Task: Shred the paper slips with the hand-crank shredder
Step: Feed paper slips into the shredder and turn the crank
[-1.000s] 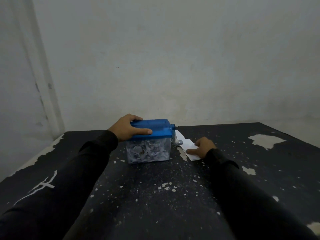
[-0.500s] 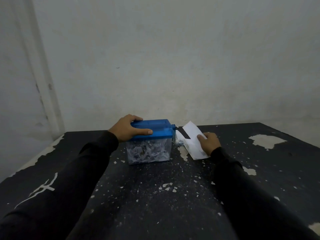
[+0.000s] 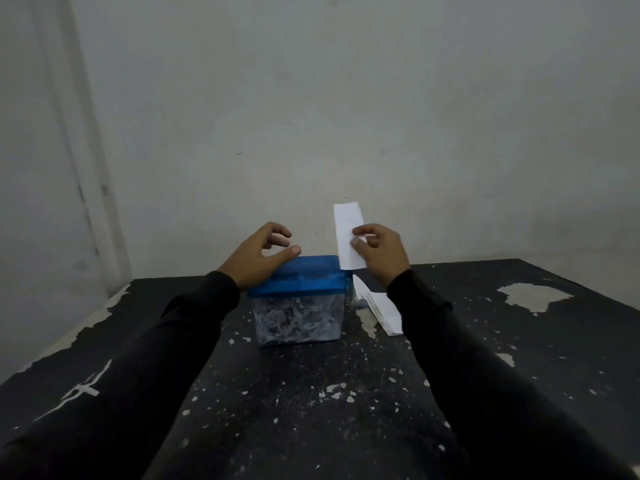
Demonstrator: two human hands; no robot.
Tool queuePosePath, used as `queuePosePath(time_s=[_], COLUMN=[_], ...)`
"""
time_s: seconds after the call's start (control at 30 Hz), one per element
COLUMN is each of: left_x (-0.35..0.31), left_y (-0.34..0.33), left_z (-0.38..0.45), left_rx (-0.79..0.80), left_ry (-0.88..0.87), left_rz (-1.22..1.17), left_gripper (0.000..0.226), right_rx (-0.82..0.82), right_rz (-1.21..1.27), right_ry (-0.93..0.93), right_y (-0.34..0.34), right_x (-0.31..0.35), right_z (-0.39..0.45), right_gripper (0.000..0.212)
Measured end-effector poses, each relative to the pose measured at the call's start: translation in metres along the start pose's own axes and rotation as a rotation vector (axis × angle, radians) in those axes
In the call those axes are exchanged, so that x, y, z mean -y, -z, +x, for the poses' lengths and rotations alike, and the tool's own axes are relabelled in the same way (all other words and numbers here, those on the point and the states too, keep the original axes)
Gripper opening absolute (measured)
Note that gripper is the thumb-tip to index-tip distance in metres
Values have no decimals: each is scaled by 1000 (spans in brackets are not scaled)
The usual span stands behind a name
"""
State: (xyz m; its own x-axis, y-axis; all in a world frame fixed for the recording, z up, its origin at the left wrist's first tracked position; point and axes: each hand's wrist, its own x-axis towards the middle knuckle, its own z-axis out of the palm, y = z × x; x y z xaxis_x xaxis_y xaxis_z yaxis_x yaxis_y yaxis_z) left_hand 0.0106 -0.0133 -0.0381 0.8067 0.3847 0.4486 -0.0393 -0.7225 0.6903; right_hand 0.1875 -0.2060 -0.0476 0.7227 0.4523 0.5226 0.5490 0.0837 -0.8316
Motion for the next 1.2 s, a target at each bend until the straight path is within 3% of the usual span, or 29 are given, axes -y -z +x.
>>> queuePosePath(time_s=[0.13,0.3,0.5,0.77,0.93,1.03,1.2], left_x=[-21,-11,4,6,18,24,26], left_y=[-7,-4,1,-3,-10,-11,-18], left_z=[1,5,2,2,2,2,-3], left_rx=[-1,-119,-240,-267,-312,-350,-387], left_ry=[-63,-62,-12,-36,-68,-85,-108], left_rz=[-186,-133,-155,-154,-104,-84,-61], left_gripper=[20,16,20,16,9,6,10], right_rx=[203,338,305,266,292,402,518], right_rz=[33,-14,-40,-60,-380,-612,-611], right_ry=[34,84,75,72,79,-44,-150], right_y=[-39,-59,-60,-67,-50,-24,-8], right_x=[21,33,31,27,31,27,18], right_z=[6,9,11,10,11,9,-16], right_gripper=[21,31,35,45,42,60,75])
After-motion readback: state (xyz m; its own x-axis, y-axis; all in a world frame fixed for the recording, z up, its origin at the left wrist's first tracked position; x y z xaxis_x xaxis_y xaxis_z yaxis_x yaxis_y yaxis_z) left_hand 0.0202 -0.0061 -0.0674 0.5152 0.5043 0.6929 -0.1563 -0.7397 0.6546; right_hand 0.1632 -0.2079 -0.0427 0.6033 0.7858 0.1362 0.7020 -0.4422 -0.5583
